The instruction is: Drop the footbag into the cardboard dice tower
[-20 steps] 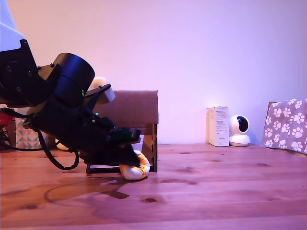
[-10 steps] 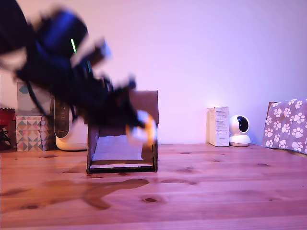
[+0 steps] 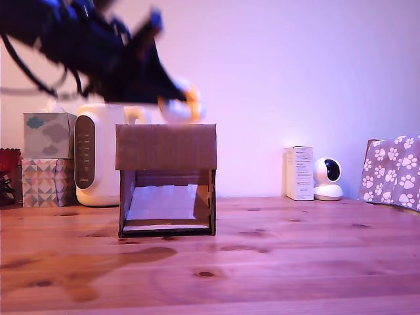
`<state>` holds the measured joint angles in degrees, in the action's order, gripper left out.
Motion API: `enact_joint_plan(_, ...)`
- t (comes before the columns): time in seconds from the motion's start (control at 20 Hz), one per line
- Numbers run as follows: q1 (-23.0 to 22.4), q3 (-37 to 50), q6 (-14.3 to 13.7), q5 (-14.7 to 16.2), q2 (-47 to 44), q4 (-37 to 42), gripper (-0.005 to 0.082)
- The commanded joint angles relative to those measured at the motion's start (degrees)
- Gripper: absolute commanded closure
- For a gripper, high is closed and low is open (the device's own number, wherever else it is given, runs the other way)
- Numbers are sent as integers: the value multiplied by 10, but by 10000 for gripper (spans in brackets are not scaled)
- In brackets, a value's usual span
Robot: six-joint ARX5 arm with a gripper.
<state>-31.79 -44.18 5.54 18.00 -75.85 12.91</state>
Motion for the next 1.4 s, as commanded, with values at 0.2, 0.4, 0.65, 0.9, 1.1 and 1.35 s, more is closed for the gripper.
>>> enact_joint_plan(0.2,10,-2,-30,-38,-3,89,693)
enact_joint_plan(0.4,37,-37,-30,-54,-28,106,694)
enact_joint_plan(0.65,69,-160,-31,-48,-118,5,693)
enact_joint_plan(0.9,85,-275,-49,-48,-208,-91,693)
enact_joint_plan(1.1,86,-303,-62,-49,-230,-112,692)
enact_joint_plan(1.35,86,-303,-74,-49,-229,-112,210)
